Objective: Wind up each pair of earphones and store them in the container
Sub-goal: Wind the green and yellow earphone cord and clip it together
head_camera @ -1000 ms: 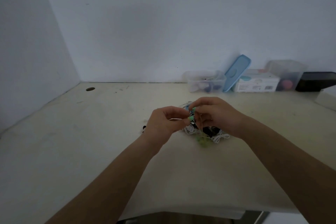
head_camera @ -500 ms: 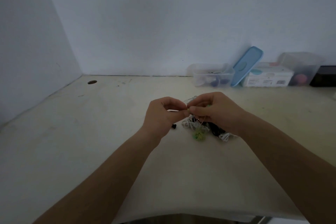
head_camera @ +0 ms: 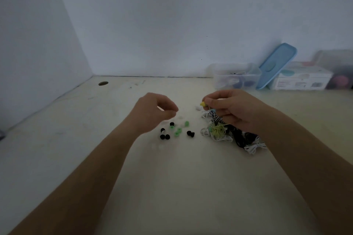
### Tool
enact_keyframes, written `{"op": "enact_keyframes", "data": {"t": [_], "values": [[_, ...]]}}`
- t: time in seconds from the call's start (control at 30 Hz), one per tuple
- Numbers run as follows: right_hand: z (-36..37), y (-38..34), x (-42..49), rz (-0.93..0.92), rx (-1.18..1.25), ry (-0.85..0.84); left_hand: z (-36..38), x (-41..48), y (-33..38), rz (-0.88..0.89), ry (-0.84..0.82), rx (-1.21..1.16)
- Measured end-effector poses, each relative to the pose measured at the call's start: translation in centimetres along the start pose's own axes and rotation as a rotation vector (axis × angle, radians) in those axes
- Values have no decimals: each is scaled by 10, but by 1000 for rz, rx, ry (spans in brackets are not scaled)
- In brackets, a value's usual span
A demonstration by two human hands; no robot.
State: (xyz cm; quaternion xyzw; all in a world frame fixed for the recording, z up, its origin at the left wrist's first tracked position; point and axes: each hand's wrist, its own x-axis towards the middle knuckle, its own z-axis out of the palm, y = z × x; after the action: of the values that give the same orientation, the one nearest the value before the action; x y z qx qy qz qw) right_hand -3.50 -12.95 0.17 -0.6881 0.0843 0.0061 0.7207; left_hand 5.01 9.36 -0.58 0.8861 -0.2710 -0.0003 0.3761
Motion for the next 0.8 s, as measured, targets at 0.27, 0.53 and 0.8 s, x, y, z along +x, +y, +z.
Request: {"op": "enact_keyframes", "data": {"t": [0.27,0.53,0.8], "values": [[5,19,1,-82,-36,52,40,7,3,60,11,299],[8,26,-2,-126,-81,109,54,8,9,93,-25,449],[11,30,-5,-128,-185,97,50,7,7,118,63,302]]}}
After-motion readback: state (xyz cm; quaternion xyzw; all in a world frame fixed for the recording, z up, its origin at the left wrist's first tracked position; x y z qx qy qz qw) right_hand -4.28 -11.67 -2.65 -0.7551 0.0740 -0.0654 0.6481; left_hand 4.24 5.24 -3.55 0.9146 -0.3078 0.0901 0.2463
